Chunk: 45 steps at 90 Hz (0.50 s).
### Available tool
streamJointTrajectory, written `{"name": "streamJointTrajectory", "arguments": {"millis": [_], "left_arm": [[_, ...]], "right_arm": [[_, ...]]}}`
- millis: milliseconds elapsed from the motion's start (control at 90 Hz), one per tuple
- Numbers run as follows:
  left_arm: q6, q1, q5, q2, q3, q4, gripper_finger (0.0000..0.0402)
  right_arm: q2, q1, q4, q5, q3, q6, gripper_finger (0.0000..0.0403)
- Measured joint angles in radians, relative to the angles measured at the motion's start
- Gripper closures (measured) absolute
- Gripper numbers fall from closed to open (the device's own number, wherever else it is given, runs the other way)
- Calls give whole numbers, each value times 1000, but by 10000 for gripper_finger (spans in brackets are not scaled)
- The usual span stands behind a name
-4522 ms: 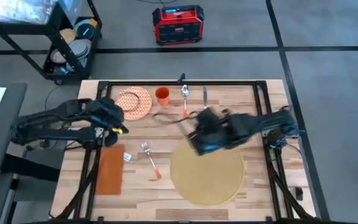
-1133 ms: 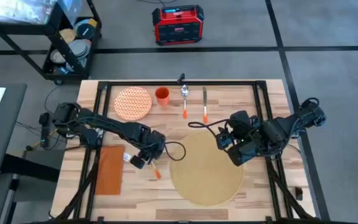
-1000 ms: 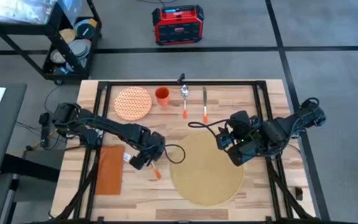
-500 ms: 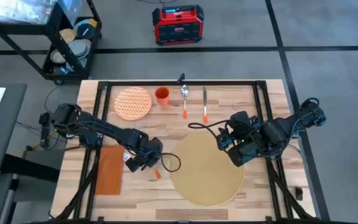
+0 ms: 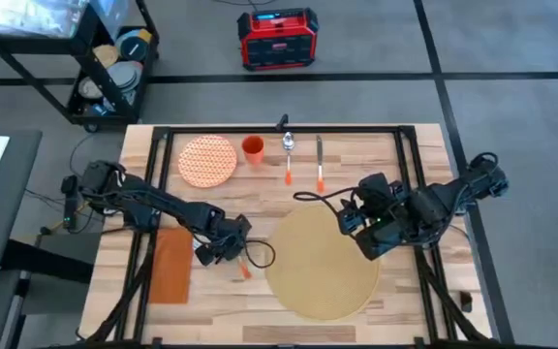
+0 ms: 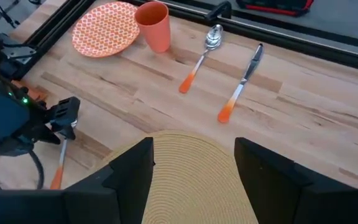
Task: Set table place
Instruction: Put the orange fork on the orange table napkin
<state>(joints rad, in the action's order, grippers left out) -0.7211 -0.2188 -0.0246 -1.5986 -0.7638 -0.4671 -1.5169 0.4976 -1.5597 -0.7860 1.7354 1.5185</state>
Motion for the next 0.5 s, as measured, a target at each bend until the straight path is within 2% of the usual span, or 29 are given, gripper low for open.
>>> {"name": "streamJointTrajectory", "arguments": {"millis": [100,278,389,500], "left_arm": [[3,-1,-2,2,14,32,269],[-3,-2,-6,-2,16,60,384],[13,-1,8,-2,14,60,396],[34,-17,38,5,-24,-13,399]], "right_arm": [[0,0,7,0,0,0,191],[0,0,32,0,0,0,191],[0,1,47,1,0,0,191],[0,2,62,1,0,0,191]]}}
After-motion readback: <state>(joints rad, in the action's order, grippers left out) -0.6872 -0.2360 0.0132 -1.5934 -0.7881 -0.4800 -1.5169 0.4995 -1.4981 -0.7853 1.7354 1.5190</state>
